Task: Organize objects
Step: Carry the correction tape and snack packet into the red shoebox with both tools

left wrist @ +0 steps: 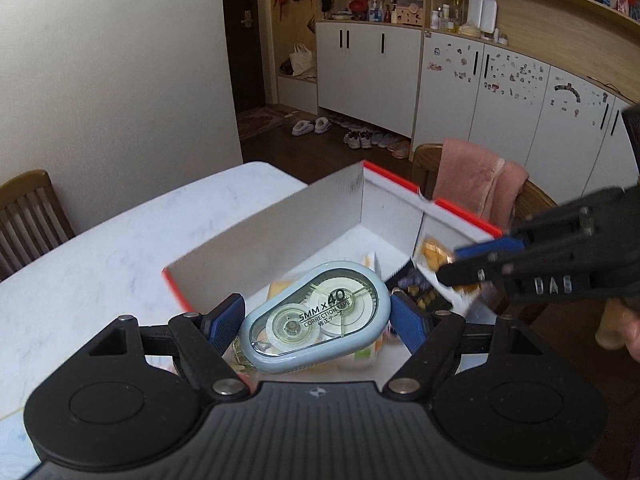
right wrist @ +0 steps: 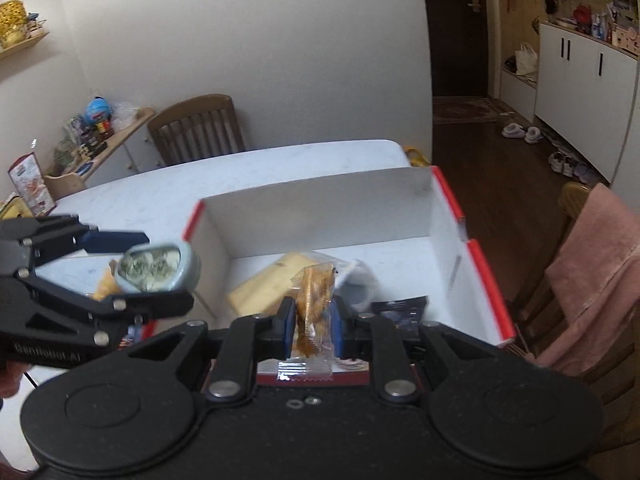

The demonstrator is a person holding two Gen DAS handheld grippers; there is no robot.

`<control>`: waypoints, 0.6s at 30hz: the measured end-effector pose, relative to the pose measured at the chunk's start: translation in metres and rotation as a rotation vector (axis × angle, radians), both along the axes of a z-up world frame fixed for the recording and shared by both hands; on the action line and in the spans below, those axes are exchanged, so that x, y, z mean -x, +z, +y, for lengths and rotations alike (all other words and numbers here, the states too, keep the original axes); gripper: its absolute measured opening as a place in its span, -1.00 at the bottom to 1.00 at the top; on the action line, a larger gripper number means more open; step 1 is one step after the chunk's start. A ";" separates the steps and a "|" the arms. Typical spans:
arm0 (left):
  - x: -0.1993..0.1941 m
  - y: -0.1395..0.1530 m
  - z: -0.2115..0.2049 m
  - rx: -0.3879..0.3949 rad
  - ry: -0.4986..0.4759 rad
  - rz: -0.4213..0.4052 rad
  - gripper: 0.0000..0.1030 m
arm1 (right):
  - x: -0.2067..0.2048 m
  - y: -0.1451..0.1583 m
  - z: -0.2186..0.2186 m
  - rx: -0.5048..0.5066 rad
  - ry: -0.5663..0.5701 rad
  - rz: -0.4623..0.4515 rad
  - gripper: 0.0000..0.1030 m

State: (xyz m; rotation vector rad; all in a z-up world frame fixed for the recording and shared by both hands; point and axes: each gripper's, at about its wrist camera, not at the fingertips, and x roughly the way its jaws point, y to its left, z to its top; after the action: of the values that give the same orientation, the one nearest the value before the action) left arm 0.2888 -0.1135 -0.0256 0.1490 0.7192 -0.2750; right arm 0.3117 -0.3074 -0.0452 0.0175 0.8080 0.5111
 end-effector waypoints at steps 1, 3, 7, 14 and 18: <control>-0.005 0.000 -0.005 -0.006 0.002 -0.003 0.52 | -0.003 -0.002 -0.003 0.003 -0.003 0.003 -0.66; -0.016 0.000 -0.014 -0.020 0.006 -0.007 0.53 | -0.008 -0.006 -0.009 0.008 -0.010 0.008 -0.66; -0.038 -0.003 -0.029 -0.046 0.021 -0.003 0.52 | -0.019 -0.012 -0.016 0.012 -0.019 0.017 -0.66; -0.069 -0.013 -0.040 -0.040 0.054 0.043 0.53 | -0.032 -0.022 -0.017 0.042 -0.003 0.030 -0.66; -0.086 -0.025 -0.040 -0.047 0.094 0.079 0.53 | -0.042 -0.030 -0.015 0.046 -0.011 0.068 -0.66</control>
State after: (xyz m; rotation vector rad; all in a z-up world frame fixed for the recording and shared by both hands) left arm 0.3745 -0.1538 -0.0509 0.1490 0.8093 -0.1746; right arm 0.3541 -0.3222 -0.0747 -0.0030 0.8853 0.4830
